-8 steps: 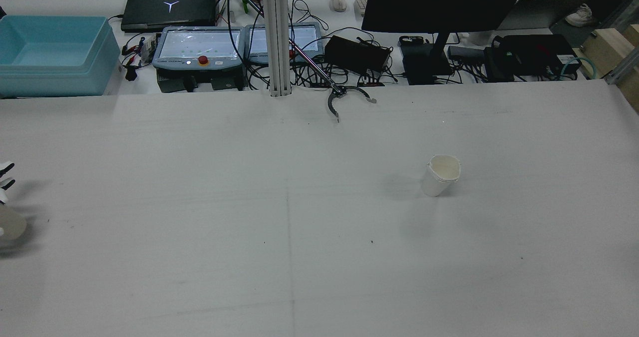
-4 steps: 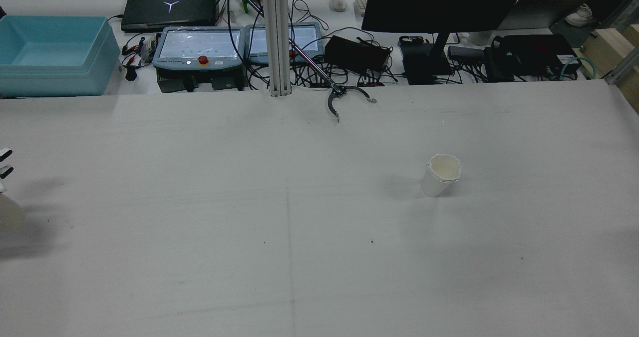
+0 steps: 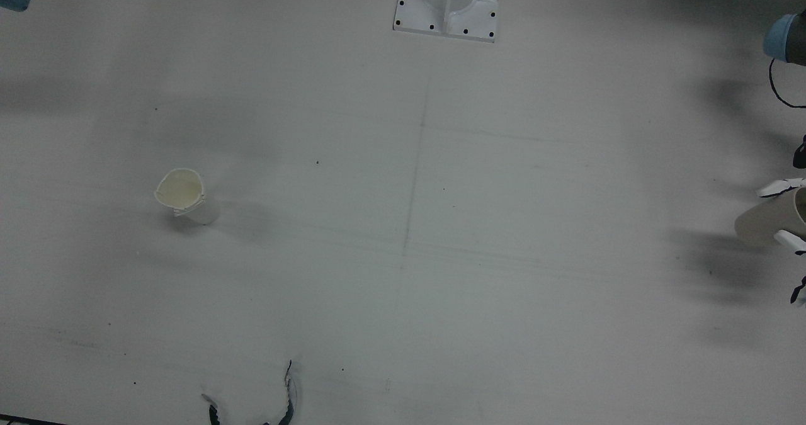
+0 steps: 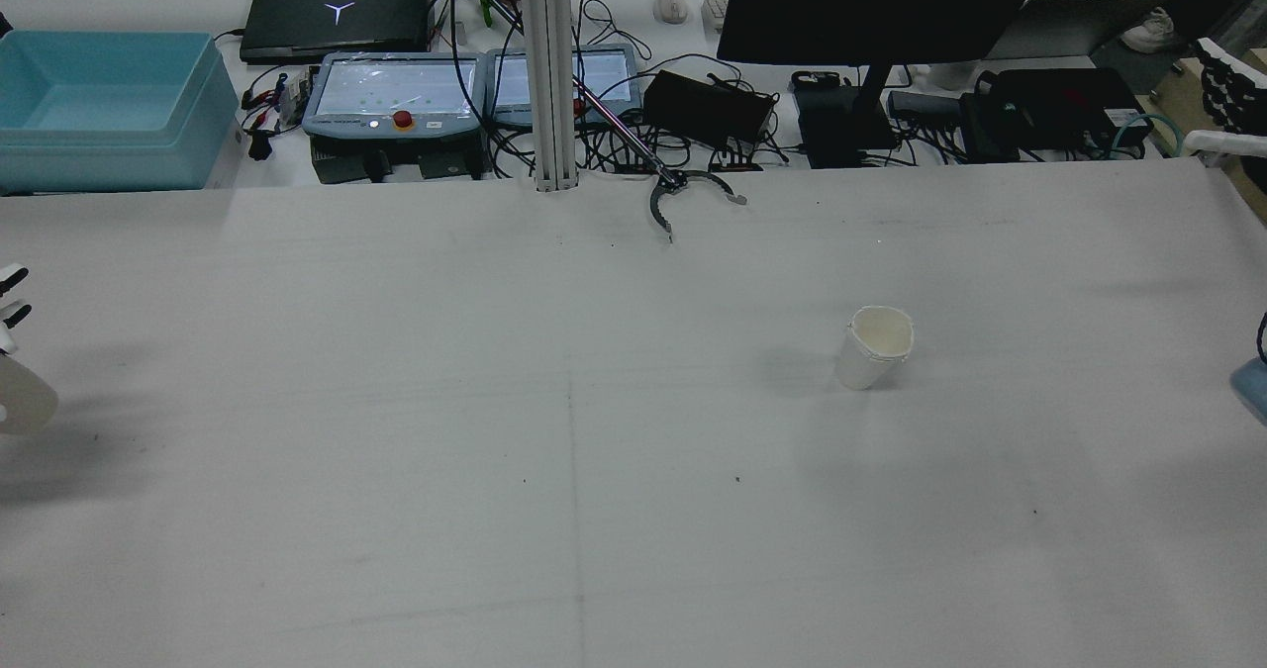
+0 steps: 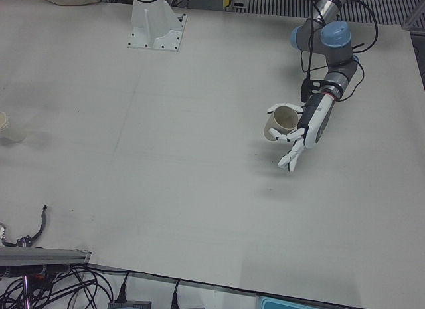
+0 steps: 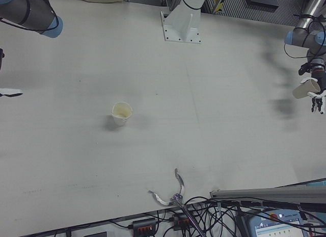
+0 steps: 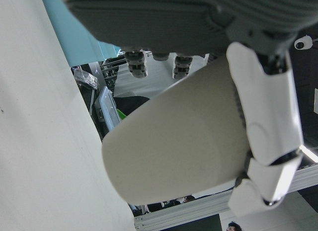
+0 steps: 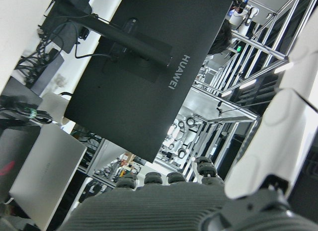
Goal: Pour water
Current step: 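Swing the right hand in toward the standing white cup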
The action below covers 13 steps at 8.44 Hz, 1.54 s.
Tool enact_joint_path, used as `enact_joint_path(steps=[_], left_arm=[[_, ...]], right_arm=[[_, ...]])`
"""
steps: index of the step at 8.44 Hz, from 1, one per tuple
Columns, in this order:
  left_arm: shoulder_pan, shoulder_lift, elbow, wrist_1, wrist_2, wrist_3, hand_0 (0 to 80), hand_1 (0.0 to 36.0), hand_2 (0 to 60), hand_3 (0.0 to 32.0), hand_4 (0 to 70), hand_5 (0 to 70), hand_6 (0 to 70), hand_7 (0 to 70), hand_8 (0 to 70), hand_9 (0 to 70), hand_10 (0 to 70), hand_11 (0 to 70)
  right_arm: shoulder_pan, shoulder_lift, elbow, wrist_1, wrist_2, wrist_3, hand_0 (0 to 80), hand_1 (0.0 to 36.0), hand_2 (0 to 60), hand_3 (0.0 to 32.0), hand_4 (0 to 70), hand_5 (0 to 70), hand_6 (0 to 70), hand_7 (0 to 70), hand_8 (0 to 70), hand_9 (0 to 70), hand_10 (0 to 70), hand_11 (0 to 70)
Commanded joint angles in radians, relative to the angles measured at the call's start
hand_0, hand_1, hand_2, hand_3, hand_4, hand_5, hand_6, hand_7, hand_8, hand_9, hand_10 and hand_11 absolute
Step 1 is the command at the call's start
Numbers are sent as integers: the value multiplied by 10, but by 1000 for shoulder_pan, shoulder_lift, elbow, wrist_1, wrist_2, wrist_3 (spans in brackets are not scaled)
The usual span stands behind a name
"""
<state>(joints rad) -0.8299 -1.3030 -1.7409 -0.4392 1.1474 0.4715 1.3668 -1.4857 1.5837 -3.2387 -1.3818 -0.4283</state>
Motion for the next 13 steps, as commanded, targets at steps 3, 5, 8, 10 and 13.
enact_joint_path(steps=[3, 5, 8, 10, 13], left_arm=[[-6, -2, -20, 45, 3, -7, 466, 360, 600, 0, 441, 440, 41, 134, 2, 12, 56, 106], [-9, -12, -48, 80, 23, -7, 469, 360, 600, 0, 446, 441, 45, 139, 2, 13, 58, 108], [-15, -13, -51, 89, 28, -8, 467, 360, 600, 0, 431, 431, 46, 139, 1, 13, 59, 109], [-14, -13, -51, 91, 28, -7, 468, 360, 600, 0, 435, 432, 47, 141, 0, 14, 59, 109], [-6, -15, -48, 96, 28, -7, 467, 360, 600, 0, 439, 427, 49, 146, 0, 15, 59, 109]], right_arm=[[-199, -18, 43, 89, 231, -232, 411, 71, 71, 0, 32, 0, 0, 0, 20, 15, 41, 70], [-444, 33, -39, 136, 351, 97, 406, 65, 82, 0, 59, 20, 23, 23, 15, 4, 19, 36], [-531, 33, 83, 132, 346, 199, 387, 53, 77, 2, 48, 55, 28, 52, 6, 0, 3, 12], [-546, -28, 230, -3, 346, 200, 397, 62, 83, 2, 46, 54, 20, 50, 0, 0, 0, 0], [-575, -119, 172, 46, 397, 223, 290, 35, 65, 6, 0, 12, 0, 0, 0, 0, 0, 0]])
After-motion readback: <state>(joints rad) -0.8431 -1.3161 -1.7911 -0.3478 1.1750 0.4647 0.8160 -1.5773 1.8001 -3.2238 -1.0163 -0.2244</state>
